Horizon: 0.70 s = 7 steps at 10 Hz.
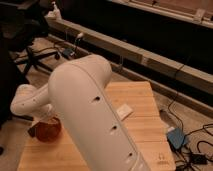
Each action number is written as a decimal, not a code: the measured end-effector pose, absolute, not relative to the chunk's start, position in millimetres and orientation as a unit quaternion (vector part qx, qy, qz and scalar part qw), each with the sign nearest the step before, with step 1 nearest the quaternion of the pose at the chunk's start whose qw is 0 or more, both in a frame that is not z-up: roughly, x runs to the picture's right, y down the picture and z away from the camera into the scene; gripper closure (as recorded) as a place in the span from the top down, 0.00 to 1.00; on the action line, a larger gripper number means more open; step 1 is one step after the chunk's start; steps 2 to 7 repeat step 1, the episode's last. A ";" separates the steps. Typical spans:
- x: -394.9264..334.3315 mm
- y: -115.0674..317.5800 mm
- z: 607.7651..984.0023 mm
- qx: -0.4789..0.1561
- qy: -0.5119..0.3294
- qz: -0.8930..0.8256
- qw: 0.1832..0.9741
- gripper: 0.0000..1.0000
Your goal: Drag the ceramic bowl in a circle
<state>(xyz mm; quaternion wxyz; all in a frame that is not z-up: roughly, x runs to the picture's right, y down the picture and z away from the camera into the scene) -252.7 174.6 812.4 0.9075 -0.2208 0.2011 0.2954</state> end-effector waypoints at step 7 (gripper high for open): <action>-230.7 176.7 818.7 -0.228 0.219 0.313 0.896 0.00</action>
